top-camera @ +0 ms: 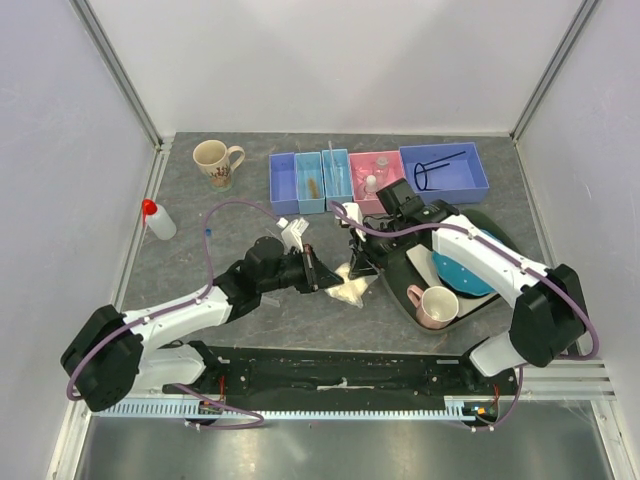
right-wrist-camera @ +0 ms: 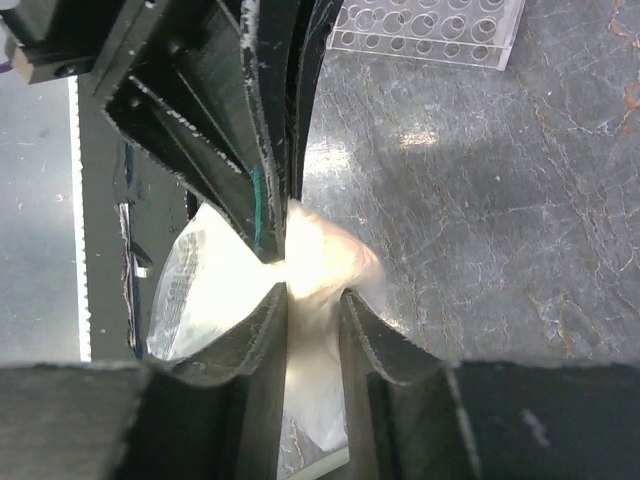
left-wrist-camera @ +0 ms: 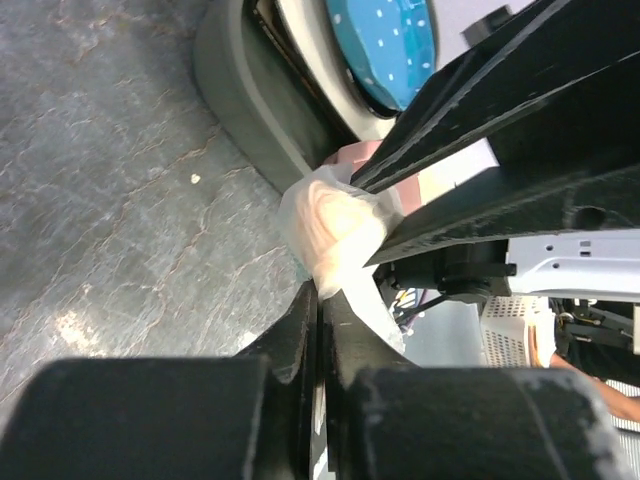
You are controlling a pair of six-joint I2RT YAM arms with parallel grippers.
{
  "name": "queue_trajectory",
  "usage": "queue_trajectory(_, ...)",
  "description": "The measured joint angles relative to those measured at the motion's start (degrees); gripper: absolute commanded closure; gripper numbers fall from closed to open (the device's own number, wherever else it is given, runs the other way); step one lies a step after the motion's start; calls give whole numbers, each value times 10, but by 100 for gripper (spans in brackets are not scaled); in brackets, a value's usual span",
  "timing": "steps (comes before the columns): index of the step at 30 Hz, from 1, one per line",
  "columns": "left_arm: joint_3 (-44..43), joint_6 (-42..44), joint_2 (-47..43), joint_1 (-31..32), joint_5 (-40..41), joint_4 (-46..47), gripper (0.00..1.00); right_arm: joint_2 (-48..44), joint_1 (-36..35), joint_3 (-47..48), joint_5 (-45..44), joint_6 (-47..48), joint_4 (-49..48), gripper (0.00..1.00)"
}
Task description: Organize the chemistry lab equipment
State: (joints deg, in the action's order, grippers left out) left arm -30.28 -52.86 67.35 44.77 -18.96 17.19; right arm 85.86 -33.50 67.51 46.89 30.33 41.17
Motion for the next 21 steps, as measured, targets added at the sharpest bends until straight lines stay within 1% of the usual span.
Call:
queue_trajectory(2, 0, 2, 0, 0, 5, -13, 98, -7, 2, -5, 0, 1, -2, 49)
queue_trajectory(3, 0, 3, 0, 0, 9, -20, 98, -10, 4, -9, -1, 3, -3, 39)
queue_trajectory(5, 0, 7, -4, 0, 19, -38, 98, -19, 9, -15, -3, 9, -3, 28)
queue_trajectory(7, -1, 17, -16, -3, 33, -66, 98, -30, 19, -18, -5, 12, -2, 3)
queue_trajectory(8, -2, 24, -26, -8, 40, -82, 98, -38, 29, -18, -6, 15, -2, 2)
queue_trajectory(10, -9, 42, -48, -30, 48, -123, 98, -60, 51, -18, -10, 21, -3, 2)
queue_trajectory(11, -16, 54, -58, -49, 50, -145, 98, -73, 77, -20, -14, 24, -7, 2)
queue_trajectory(15, -74, 110, -71, -163, 49, -220, 98, -142, 144, -58, -34, 26, -44, 2)
queue_trajectory(18, -147, 161, -48, -249, 51, -260, 98, -193, 183, -116, -44, 17, -82, 2)
queue_trajectory(21, -226, 201, 6, -295, 52, -278, 98, -204, 213, -145, -50, 7, -99, 2)
